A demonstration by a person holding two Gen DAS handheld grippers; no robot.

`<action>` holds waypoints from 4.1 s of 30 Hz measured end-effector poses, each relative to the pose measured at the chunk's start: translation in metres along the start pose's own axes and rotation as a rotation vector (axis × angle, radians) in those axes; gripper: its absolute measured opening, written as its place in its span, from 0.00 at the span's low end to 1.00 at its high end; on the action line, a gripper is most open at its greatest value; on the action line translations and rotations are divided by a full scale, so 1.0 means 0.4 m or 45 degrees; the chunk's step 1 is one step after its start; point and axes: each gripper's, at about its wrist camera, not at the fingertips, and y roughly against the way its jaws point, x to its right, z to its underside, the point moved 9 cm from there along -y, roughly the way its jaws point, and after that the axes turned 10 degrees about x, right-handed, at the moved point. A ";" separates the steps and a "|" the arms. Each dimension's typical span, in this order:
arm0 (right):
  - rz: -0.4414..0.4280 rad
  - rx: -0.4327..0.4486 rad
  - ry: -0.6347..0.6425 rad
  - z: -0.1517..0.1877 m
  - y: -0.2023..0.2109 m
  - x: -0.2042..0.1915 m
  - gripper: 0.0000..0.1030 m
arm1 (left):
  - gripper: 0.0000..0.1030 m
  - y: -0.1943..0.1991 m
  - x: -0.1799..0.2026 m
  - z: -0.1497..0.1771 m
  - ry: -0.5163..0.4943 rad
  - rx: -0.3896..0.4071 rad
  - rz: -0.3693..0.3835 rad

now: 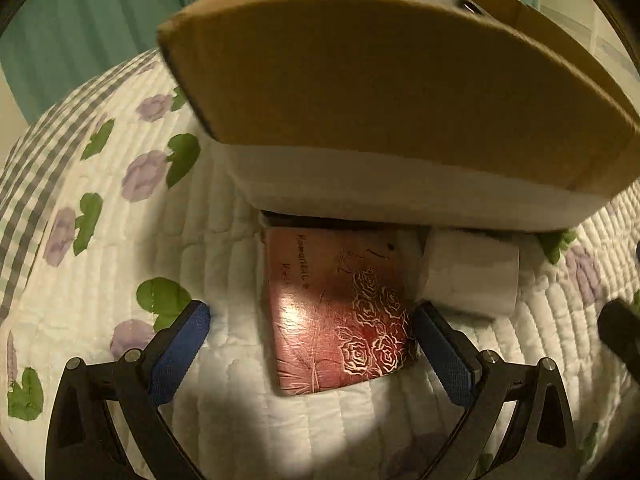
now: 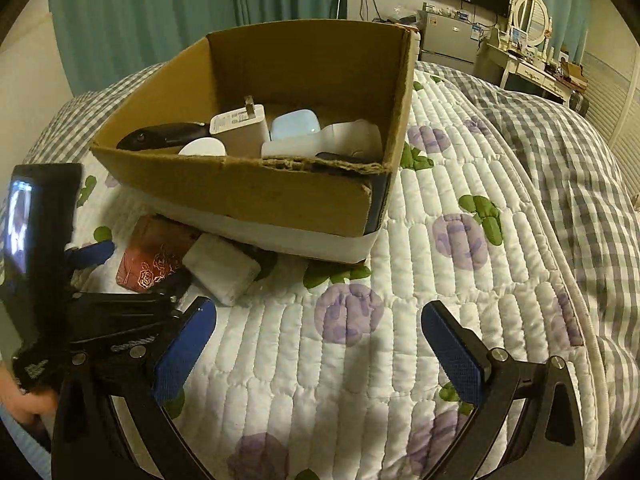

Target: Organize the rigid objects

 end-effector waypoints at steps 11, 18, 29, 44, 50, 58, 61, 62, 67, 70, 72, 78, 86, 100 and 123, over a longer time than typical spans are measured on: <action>0.057 -0.026 0.030 0.025 -0.014 0.005 1.00 | 0.68 0.050 0.004 0.014 -0.054 0.002 0.073; 0.018 -0.014 0.105 0.026 -0.016 -0.039 1.00 | 0.68 0.151 -0.094 0.044 0.107 0.003 0.057; -0.101 -0.144 0.143 0.027 -0.163 -0.185 0.94 | 0.17 0.141 -0.186 0.077 0.254 -0.064 0.045; -0.139 -0.073 0.128 0.016 -0.126 -0.225 0.61 | 0.19 0.189 -0.203 0.044 0.287 -0.033 0.107; -0.156 -0.032 0.117 0.003 -0.060 -0.216 0.61 | 0.99 0.199 -0.235 -0.013 0.226 0.036 -0.037; -0.181 -0.024 0.085 -0.003 -0.040 -0.211 0.61 | 0.99 0.043 -0.261 -0.051 0.128 -0.064 -0.139; -0.196 -0.021 0.078 -0.002 -0.032 -0.190 0.61 | 0.99 -0.019 -0.258 -0.047 0.094 -0.125 -0.144; -0.202 -0.025 0.074 -0.001 -0.020 -0.168 0.61 | 0.98 -0.035 -0.261 -0.046 0.102 -0.131 -0.143; -0.209 -0.056 0.069 0.005 -0.032 -0.161 0.61 | 0.76 -0.025 -0.253 -0.059 0.150 -0.097 -0.081; -0.209 -0.057 0.070 0.007 -0.026 -0.156 0.61 | 0.73 0.010 -0.238 -0.046 0.122 -0.093 -0.063; -0.207 -0.048 0.071 0.005 -0.015 -0.156 0.61 | 0.72 0.040 -0.234 -0.031 0.153 -0.088 -0.038; -0.208 -0.002 0.081 0.002 0.071 -0.144 0.61 | 0.72 0.166 -0.202 -0.007 0.200 -0.025 0.022; -0.187 0.166 0.120 -0.116 0.253 -0.120 0.61 | 0.71 0.395 -0.141 -0.185 0.134 0.217 0.112; -0.065 0.345 0.082 -0.437 0.209 0.040 0.61 | 0.72 0.210 0.033 -0.474 -0.003 0.305 0.182; -0.063 0.237 0.038 -0.470 -0.011 0.083 0.63 | 0.98 0.185 0.020 -0.457 -0.110 0.414 0.142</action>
